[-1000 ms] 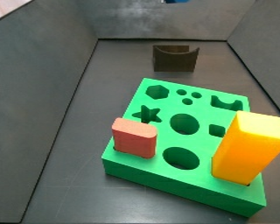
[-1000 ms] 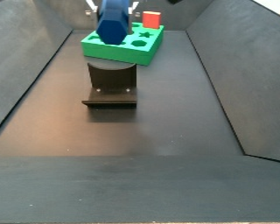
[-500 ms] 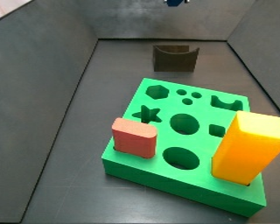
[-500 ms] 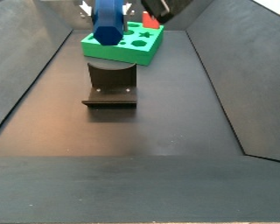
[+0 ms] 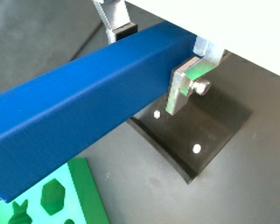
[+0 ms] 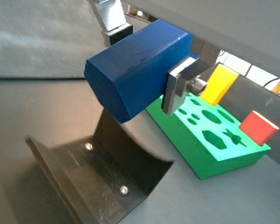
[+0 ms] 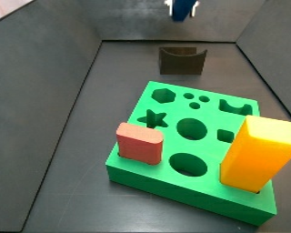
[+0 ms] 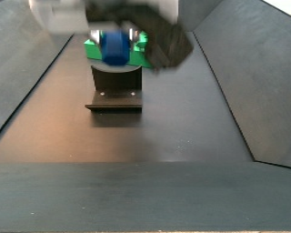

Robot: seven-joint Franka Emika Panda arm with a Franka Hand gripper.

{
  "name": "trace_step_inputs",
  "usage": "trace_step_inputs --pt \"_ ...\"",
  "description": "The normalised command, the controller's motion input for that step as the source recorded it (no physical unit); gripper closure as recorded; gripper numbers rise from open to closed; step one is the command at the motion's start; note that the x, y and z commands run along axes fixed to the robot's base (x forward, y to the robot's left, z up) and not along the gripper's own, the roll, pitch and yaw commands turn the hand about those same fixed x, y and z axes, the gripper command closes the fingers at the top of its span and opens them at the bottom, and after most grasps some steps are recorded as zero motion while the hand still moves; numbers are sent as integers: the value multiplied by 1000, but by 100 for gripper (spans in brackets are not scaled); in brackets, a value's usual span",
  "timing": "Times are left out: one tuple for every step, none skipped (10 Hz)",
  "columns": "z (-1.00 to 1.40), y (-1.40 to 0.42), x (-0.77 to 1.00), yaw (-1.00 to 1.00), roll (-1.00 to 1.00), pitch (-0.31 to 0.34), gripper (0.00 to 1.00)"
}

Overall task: Pick up the hexagon object. Move up. Place the hexagon object on the fixture. Regrasp the hexagon object. Move to above the board. Insert the hexagon object.
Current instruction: Place the hexagon object on the fixture.

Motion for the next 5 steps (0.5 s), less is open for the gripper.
trace_step_inputs --pt "-1000 85 133 -146 -1000 47 100" --pt "-1000 89 141 -159 -1000 45 100" --pt "-1000 96 151 -152 -828 34 100" --pt "-1000 100 158 -145 -715 28 100" --pt "-1000 113 171 -121 -435 23 100"
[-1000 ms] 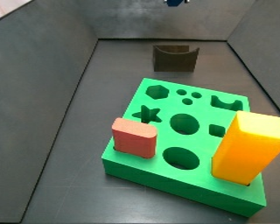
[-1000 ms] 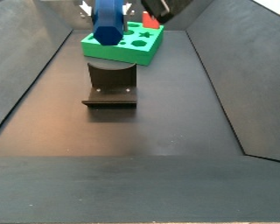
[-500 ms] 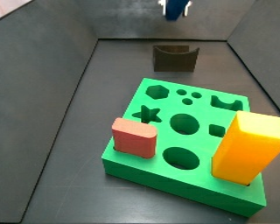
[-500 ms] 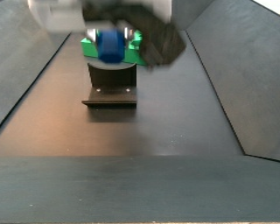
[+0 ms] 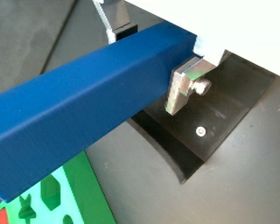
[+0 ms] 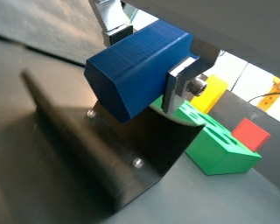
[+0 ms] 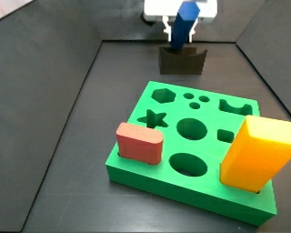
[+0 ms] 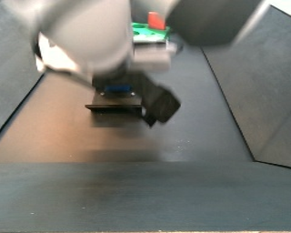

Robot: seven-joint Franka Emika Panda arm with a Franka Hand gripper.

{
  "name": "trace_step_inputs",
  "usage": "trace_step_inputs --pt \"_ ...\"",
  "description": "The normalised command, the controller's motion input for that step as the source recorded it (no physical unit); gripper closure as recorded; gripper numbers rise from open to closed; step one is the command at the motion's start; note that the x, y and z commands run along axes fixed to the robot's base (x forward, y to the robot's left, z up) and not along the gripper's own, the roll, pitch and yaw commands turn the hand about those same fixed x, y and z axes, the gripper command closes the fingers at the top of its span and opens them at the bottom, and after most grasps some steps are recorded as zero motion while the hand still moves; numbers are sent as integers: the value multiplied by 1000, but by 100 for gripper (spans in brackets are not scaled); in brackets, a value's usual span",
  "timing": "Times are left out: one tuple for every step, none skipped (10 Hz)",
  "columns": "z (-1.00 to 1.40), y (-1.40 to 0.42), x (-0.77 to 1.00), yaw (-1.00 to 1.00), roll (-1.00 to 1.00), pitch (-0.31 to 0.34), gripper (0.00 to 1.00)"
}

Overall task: Pick up the hexagon object. Move up. Place the hexagon object on the fixture. Regrasp the hexagon object. Move to above the board. Insert the hexagon object.
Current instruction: Place the hexagon object on the fixture, then regrasp the hexagon object.

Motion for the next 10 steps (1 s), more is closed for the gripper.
trace_step_inputs --pt "-1000 119 176 -113 -327 22 100" --pt "-1000 108 187 -99 -198 15 100" --pt "-810 97 154 -96 -168 4 100" --pt "-606 122 112 -88 -131 -4 100" --pt "-599 118 88 -78 -115 -7 100" --pt "-598 118 85 -74 -112 -9 100" --pt "-167 -500 0 0 0 0 100" --pt "0 0 0 0 0 0 0" --pt "1000 0 0 -5 -57 -16 0" --pt "1000 2 -7 3 -48 -14 0"
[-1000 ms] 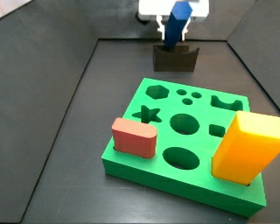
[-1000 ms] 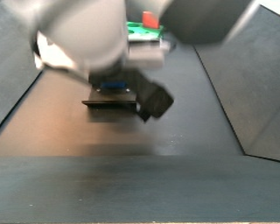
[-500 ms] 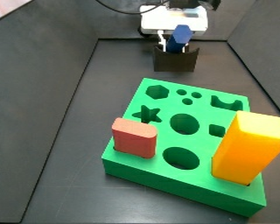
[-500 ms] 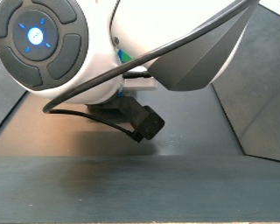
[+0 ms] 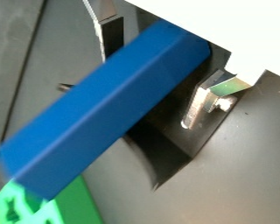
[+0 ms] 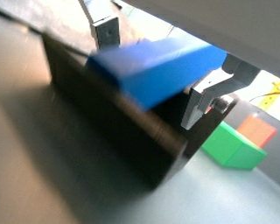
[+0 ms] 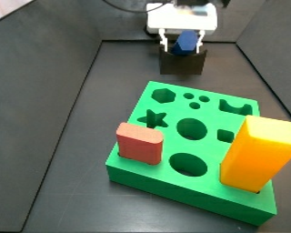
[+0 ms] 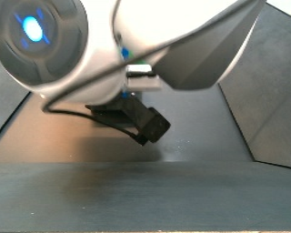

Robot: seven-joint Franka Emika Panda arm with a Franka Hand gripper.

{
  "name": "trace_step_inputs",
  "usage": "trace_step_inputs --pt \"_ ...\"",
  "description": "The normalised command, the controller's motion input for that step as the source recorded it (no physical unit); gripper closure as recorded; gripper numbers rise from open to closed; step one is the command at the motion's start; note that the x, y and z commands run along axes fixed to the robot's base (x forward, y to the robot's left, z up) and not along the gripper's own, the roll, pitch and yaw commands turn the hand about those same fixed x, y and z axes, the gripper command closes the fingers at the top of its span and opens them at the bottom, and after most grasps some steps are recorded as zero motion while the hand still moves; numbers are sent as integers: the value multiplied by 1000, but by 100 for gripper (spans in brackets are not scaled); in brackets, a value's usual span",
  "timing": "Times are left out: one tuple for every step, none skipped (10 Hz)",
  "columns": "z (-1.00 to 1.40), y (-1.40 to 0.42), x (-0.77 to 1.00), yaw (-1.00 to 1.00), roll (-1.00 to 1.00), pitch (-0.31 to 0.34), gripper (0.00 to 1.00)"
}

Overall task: Pick up the hexagon object. Move up. Place the hexagon object on the fixture. Regrasp the hexagon object. Move to above the board. Insert the hexagon object.
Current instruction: Regrasp the hexagon object.

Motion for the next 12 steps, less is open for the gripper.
trace_step_inputs --pt "1000 -2 -23 19 -14 -5 0" --pt "1000 -6 -26 24 4 -2 0" --pt "1000 -5 -37 27 31 11 0" --pt "863 -3 -41 26 37 26 0" --pt "628 2 -34 20 43 50 0" --pt "504 2 -29 17 48 60 0" --pt "260 2 -28 4 51 78 0" --pt "929 -1000 6 15 1000 64 0" --pt "894 -1000 8 14 1000 61 0" --pt "885 -1000 -10 13 1000 55 0" --pt "843 -1000 -47 12 1000 44 0" --pt "786 -1000 -57 11 1000 39 0"
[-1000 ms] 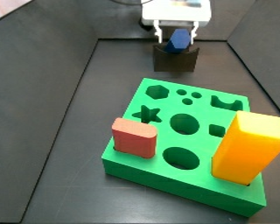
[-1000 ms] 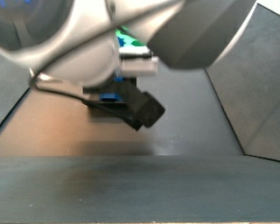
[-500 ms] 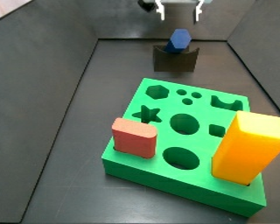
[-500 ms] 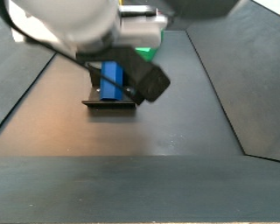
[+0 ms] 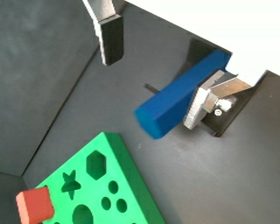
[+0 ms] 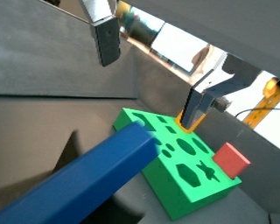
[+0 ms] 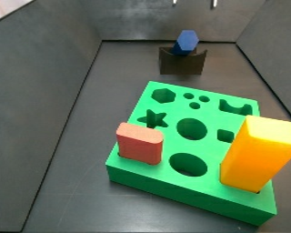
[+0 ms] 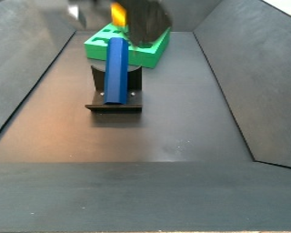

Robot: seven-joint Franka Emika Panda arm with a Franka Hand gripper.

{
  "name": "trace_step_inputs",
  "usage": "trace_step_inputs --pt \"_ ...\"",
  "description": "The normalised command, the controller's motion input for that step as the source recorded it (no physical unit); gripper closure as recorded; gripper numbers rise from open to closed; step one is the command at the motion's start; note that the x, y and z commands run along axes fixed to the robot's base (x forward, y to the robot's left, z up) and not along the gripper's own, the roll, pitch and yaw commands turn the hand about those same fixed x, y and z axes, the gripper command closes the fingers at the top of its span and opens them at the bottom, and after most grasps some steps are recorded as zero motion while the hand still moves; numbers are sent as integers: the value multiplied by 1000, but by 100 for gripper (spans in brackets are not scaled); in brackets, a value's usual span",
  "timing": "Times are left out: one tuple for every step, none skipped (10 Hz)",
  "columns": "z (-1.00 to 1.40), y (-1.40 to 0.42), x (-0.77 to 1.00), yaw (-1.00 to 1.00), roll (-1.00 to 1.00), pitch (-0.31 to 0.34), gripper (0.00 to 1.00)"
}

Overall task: Pick up the hexagon object. Move up. Place the hexagon object on the fixture. Regrasp the hexagon object. Move to above the board. Insert the hexagon object.
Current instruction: Regrasp the hexagon object.

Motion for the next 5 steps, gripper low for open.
trace_step_inputs --pt "718 -1000 -60 11 1000 37 0" --pt "547 -951 -59 11 1000 34 0" --pt "305 -752 -50 11 1000 31 0" --pt "143 -557 -34 11 1000 27 0" --pt "81 -276 -27 12 1000 24 0"
